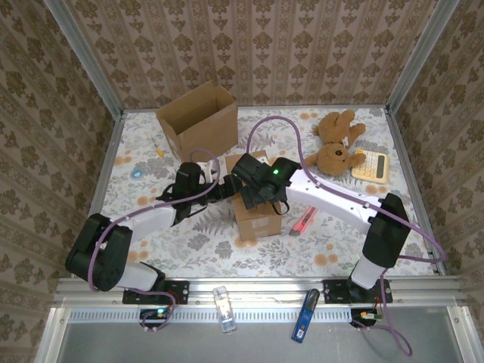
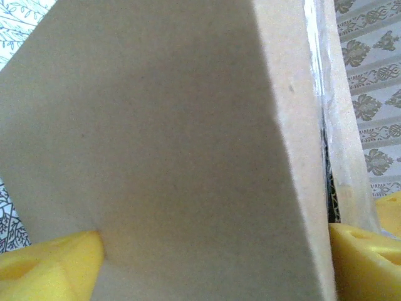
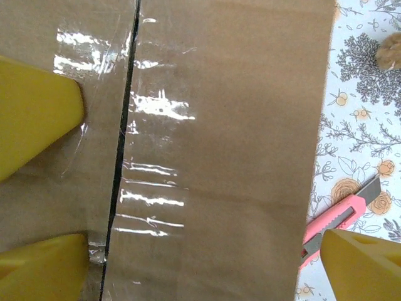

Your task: Unpack the express box

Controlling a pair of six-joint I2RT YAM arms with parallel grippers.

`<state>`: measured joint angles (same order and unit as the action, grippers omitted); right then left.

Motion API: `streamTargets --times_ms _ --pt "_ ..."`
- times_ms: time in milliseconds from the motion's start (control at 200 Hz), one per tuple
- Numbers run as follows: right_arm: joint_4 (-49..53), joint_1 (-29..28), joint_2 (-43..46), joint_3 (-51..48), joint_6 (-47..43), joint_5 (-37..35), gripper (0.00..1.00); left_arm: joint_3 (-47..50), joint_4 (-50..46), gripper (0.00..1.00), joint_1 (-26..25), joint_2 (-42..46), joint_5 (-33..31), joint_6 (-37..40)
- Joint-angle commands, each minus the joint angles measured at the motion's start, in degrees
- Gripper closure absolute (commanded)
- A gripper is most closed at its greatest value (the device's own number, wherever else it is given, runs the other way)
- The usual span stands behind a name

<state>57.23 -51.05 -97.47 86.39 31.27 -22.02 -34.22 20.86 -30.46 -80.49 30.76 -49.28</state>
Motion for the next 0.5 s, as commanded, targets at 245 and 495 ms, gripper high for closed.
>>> streamTargets --times_ms 245,495 --pt "11.1 1.3 -6.2 0.6 2.3 -15.8 0.08 3.1 -13.5 0.1 -0.6 -2.3 -1.6 1.6" --pt "13.4 0.9 -3.4 5.3 1.7 -17.8 0.1 1.6 -15.6 0.1 -0.6 -1.0 -1.6 2.5"
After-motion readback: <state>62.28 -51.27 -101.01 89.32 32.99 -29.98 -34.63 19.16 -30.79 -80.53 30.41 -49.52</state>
